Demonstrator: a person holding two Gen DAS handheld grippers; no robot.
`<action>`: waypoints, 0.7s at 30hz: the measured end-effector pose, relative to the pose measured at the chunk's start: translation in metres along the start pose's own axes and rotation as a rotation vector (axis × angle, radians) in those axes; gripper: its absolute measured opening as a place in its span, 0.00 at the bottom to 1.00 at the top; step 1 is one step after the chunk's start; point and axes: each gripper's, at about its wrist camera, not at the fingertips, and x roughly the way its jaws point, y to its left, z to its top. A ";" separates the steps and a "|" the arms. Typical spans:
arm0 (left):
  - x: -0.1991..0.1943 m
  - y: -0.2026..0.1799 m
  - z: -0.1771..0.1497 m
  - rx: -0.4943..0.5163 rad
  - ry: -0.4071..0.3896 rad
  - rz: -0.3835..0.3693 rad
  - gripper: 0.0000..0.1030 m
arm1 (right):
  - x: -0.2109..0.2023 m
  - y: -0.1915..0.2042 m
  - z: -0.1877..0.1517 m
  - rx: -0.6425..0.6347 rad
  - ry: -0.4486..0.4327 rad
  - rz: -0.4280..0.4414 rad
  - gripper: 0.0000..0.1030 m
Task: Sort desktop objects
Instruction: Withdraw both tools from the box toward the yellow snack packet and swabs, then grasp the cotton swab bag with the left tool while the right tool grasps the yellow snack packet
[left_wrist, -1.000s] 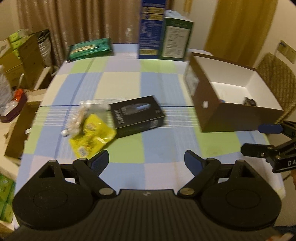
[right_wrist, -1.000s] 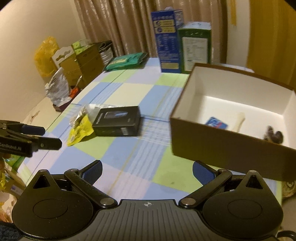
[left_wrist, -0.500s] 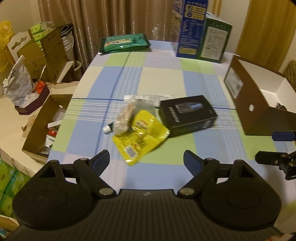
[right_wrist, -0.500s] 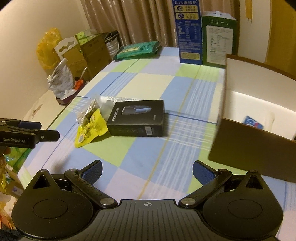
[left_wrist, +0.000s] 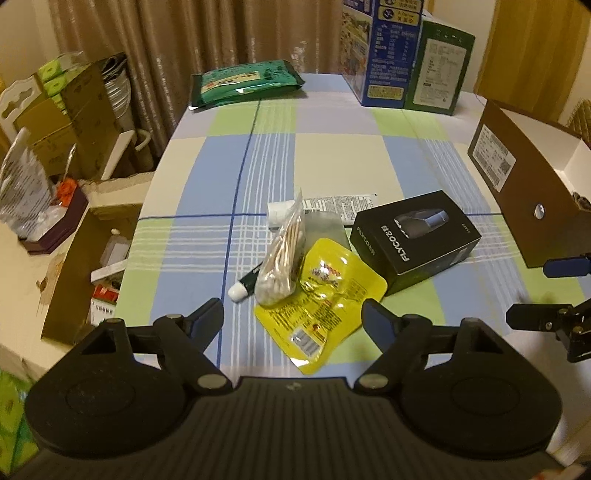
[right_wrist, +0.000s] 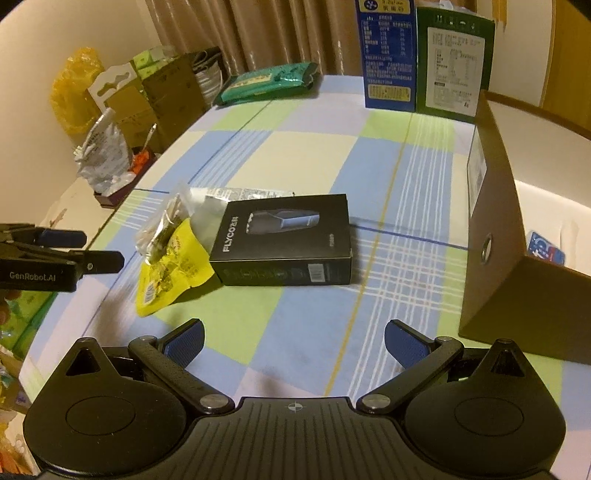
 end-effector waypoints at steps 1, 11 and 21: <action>0.004 0.001 0.002 0.010 0.002 -0.004 0.75 | 0.002 -0.001 0.000 0.003 0.006 -0.005 0.98; 0.046 0.012 0.022 0.091 0.033 -0.028 0.63 | 0.021 -0.019 0.006 0.054 0.047 -0.065 0.98; 0.079 0.013 0.033 0.188 0.072 -0.056 0.41 | 0.027 -0.025 0.009 0.069 0.067 -0.078 0.98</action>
